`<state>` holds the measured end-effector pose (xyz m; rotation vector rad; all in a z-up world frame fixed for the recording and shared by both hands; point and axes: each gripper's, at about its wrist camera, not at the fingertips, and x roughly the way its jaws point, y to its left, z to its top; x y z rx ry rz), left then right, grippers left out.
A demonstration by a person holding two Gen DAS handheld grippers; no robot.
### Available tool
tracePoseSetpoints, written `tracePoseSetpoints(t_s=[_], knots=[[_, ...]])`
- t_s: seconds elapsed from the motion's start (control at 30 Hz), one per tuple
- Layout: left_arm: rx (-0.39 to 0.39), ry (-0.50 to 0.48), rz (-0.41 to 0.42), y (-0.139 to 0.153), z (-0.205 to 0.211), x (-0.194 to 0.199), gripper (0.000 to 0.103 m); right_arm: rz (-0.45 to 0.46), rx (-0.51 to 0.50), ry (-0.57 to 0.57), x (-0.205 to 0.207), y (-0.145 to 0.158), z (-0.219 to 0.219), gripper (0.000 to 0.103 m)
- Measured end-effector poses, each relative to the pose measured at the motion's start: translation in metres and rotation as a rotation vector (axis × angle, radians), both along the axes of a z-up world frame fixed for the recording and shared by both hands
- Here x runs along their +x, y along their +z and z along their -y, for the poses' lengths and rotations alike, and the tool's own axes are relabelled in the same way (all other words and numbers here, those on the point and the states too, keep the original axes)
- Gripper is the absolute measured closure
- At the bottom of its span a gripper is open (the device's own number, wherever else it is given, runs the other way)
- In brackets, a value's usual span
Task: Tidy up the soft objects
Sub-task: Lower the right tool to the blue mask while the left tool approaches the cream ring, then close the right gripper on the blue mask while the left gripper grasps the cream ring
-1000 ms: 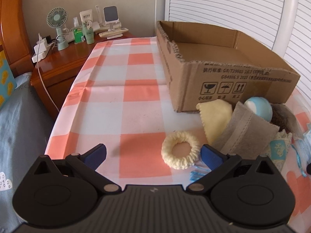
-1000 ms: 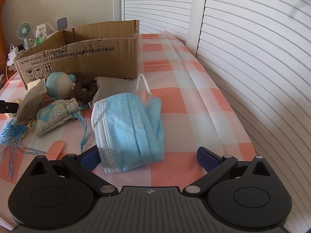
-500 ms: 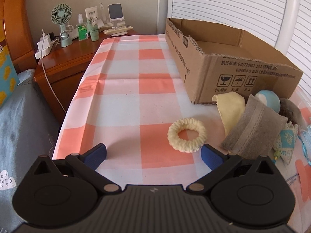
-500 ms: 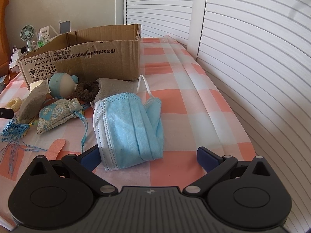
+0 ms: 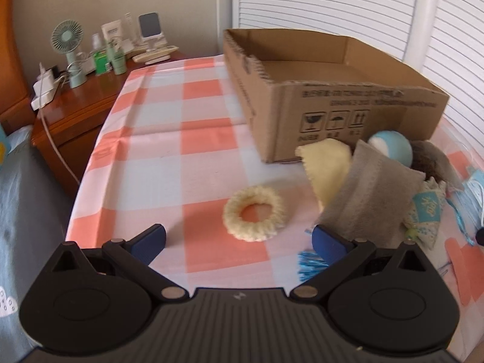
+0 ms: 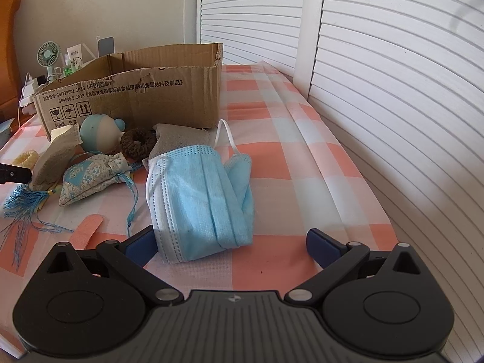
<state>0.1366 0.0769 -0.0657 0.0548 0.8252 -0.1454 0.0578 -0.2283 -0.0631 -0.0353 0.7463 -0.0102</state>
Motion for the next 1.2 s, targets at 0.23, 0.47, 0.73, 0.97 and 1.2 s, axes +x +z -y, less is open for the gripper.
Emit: tracePoseSetpoints(t_s=[0.23, 0.47, 0.73, 0.97, 1.2], knots=[[-0.021, -0.017, 0.035, 0.004, 0.008, 0.003, 0.038, 0.007, 0.000, 0.014, -0.001, 0.000, 0.001, 0.000], [-0.017, -0.027, 0.061, 0.004, 0.013, 0.001, 0.048, -0.003, -0.016, 0.100, 0.005, 0.002, -0.009, 0.000], [-0.022, -0.025, 0.068, 0.004, 0.013, 0.001, 0.048, -0.024, -0.032, 0.163, 0.023, 0.004, -0.015, 0.004], [-0.025, -0.036, 0.068, 0.005, 0.013, -0.002, 0.060, -0.022, -0.053, 0.170, 0.019, 0.012, -0.015, 0.028], [-0.019, -0.038, 0.065, 0.008, 0.011, -0.004, 0.068, -0.022, -0.068, 0.140, 0.017, 0.019, -0.014, 0.053]])
